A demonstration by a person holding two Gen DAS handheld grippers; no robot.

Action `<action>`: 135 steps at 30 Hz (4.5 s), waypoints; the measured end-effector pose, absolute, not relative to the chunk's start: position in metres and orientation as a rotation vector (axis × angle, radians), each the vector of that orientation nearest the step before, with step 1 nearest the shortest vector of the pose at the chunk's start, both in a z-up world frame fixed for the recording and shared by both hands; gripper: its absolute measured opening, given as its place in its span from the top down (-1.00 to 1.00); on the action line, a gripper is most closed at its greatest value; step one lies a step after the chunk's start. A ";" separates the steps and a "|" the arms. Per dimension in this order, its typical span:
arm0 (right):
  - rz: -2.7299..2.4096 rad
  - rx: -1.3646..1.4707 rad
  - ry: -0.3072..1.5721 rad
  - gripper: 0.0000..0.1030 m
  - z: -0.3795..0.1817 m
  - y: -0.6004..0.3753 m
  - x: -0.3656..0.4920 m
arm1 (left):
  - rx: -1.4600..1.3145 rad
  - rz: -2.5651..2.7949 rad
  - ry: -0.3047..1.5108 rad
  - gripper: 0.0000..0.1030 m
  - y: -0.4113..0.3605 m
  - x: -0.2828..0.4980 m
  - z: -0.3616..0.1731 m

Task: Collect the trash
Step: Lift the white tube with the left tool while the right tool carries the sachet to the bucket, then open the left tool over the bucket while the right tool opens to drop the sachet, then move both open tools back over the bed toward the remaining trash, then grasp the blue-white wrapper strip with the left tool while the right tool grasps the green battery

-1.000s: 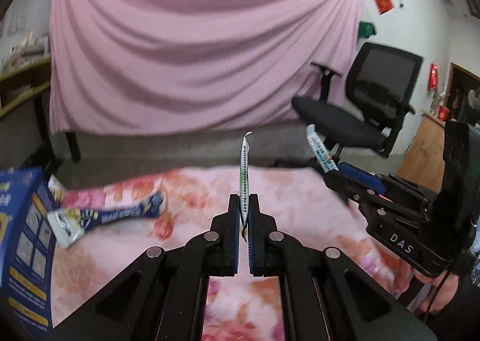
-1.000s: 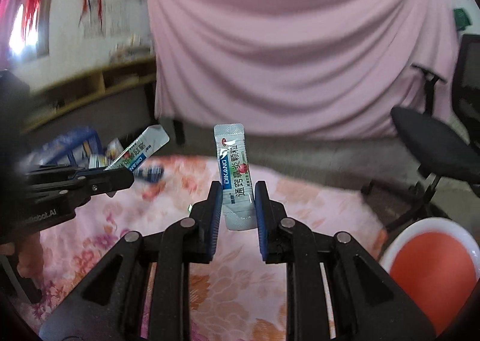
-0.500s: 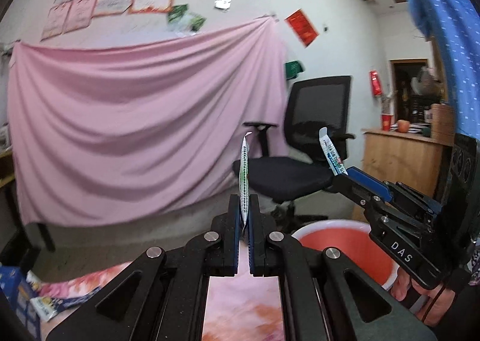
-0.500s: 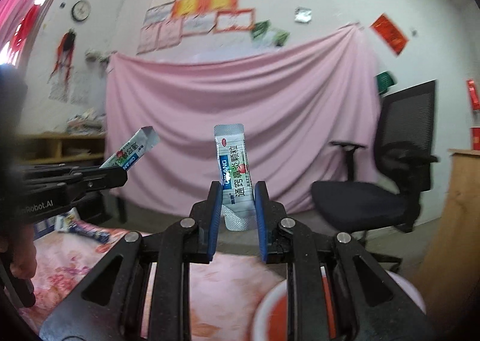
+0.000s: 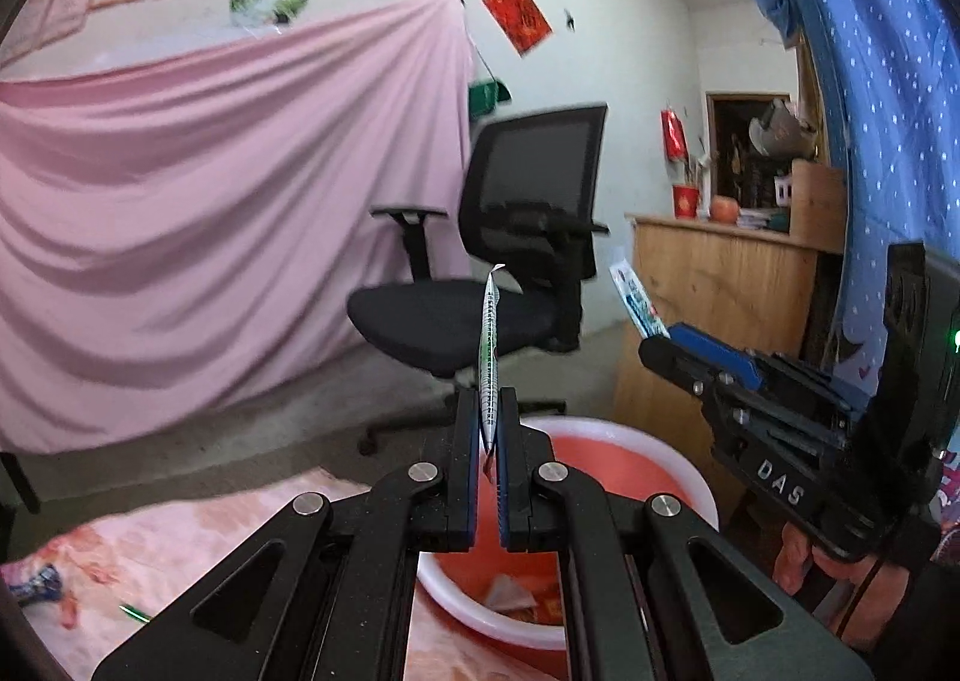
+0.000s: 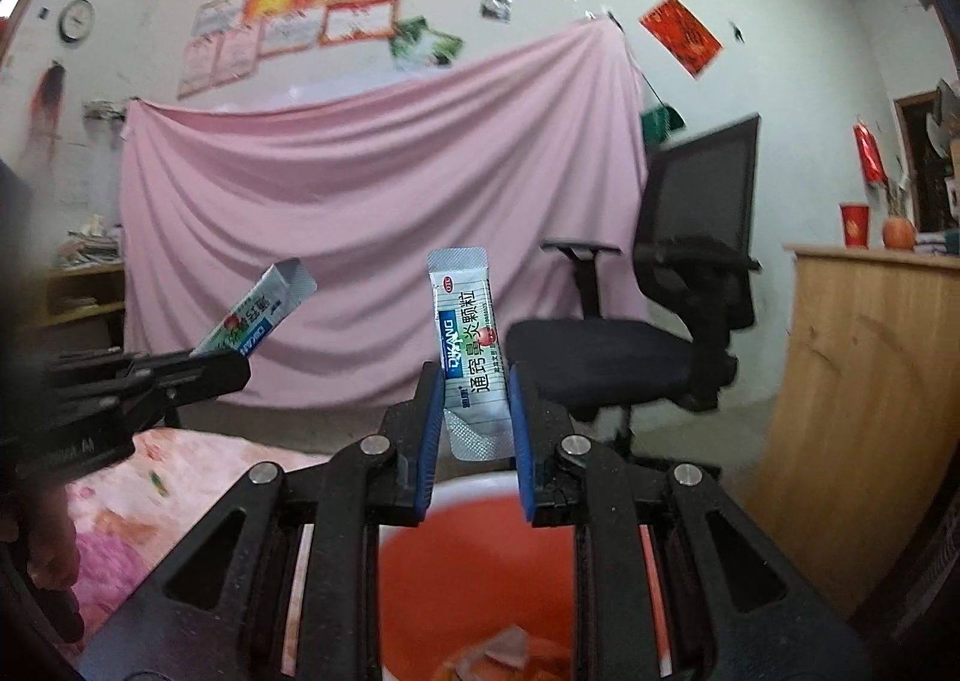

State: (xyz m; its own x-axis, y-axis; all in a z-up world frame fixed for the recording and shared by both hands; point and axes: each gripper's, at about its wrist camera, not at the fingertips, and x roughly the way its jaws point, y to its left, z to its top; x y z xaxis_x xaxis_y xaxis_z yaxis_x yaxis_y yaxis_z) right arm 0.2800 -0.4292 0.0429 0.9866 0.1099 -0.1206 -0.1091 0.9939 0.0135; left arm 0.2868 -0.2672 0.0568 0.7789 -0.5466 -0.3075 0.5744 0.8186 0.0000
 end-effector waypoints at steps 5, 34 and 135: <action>0.075 0.051 0.230 0.13 0.031 -0.447 0.291 | 0.078 -0.625 0.426 0.95 -0.289 0.305 0.039; 0.049 0.140 0.665 0.11 -0.027 -0.477 0.331 | 0.034 -0.596 0.827 0.84 -0.295 0.354 -0.014; 0.725 -0.201 0.888 -0.42 -0.062 -0.153 0.419 | 0.152 0.104 0.943 0.06 0.044 0.365 -0.060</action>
State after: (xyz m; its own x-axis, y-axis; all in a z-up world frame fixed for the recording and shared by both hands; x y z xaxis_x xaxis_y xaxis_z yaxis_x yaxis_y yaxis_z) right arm 0.4187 -0.1528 -0.0625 0.4140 0.4929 -0.7653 -0.6518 0.7474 0.1288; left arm 0.3655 0.0441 -0.0603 0.5836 0.1549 -0.7971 -0.0227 0.9844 0.1747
